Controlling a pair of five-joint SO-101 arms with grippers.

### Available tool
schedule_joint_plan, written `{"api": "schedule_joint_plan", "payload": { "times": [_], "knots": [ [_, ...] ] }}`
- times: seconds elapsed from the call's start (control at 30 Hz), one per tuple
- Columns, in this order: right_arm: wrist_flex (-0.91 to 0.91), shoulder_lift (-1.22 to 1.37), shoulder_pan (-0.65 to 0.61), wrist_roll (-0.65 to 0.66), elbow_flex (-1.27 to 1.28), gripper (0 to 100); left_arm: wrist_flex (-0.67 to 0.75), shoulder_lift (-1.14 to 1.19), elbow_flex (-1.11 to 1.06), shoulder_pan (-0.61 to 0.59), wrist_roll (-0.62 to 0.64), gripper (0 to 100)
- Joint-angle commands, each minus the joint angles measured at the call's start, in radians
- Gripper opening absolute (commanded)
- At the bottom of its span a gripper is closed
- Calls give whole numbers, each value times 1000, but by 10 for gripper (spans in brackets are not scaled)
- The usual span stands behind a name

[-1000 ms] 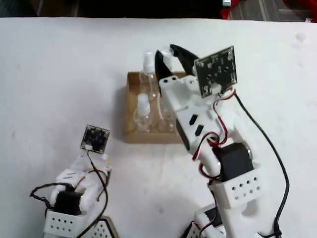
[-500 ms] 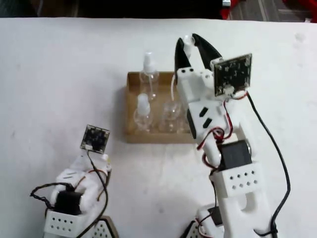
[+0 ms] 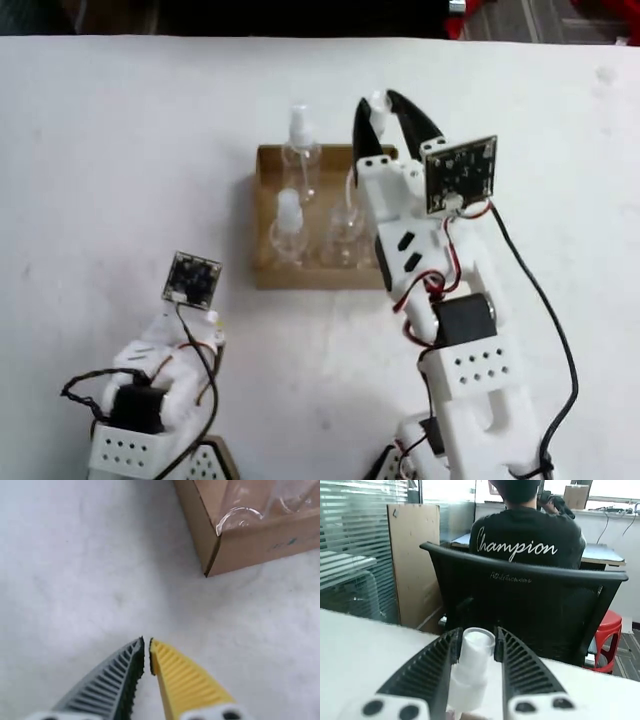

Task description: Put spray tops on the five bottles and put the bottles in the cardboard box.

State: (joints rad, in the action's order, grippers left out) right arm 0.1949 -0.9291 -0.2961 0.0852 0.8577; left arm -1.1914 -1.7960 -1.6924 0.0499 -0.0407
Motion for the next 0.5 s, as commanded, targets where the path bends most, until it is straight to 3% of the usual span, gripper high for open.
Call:
{"api": "schedule_joint_plan", "payload": {
  "times": [0.0,0.47],
  "knots": [
    [-25,-21,-16,5,25,16,-6,-7,-2,-7,-12,24],
    [-33,-21,-61,5,213,16,-6,-7,-2,-7,-12,24]
  ]
}}
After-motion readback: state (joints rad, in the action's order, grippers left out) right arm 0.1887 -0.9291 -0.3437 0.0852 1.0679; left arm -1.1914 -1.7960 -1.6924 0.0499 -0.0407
